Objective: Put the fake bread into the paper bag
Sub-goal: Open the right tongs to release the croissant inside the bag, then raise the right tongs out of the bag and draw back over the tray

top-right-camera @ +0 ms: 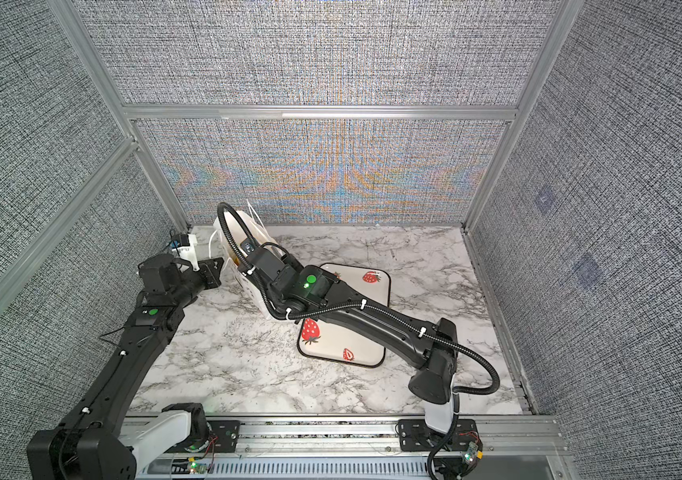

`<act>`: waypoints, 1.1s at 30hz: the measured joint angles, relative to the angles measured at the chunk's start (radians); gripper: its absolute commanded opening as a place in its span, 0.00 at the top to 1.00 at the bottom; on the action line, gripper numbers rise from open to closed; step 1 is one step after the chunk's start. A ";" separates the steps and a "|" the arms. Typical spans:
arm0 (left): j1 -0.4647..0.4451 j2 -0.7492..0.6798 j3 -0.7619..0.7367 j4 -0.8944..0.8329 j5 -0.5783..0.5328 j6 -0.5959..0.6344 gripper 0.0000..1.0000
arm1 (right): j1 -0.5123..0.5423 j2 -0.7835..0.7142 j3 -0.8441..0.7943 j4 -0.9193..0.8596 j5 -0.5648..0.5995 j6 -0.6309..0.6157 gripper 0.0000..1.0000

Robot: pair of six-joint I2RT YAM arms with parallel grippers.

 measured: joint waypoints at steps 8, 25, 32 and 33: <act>0.000 0.006 0.000 0.000 0.003 0.000 1.00 | 0.002 -0.097 -0.092 0.016 0.004 0.028 0.51; -0.001 0.002 0.029 -0.005 0.001 -0.004 0.47 | -0.016 -0.343 -0.384 0.126 0.026 0.106 0.51; -0.001 -0.035 0.033 -0.005 0.000 -0.008 0.02 | -0.036 -0.362 -0.477 0.203 0.033 0.171 0.51; -0.001 -0.042 0.034 -0.006 -0.001 -0.010 0.01 | -0.036 -0.362 -0.489 0.214 0.037 0.180 0.51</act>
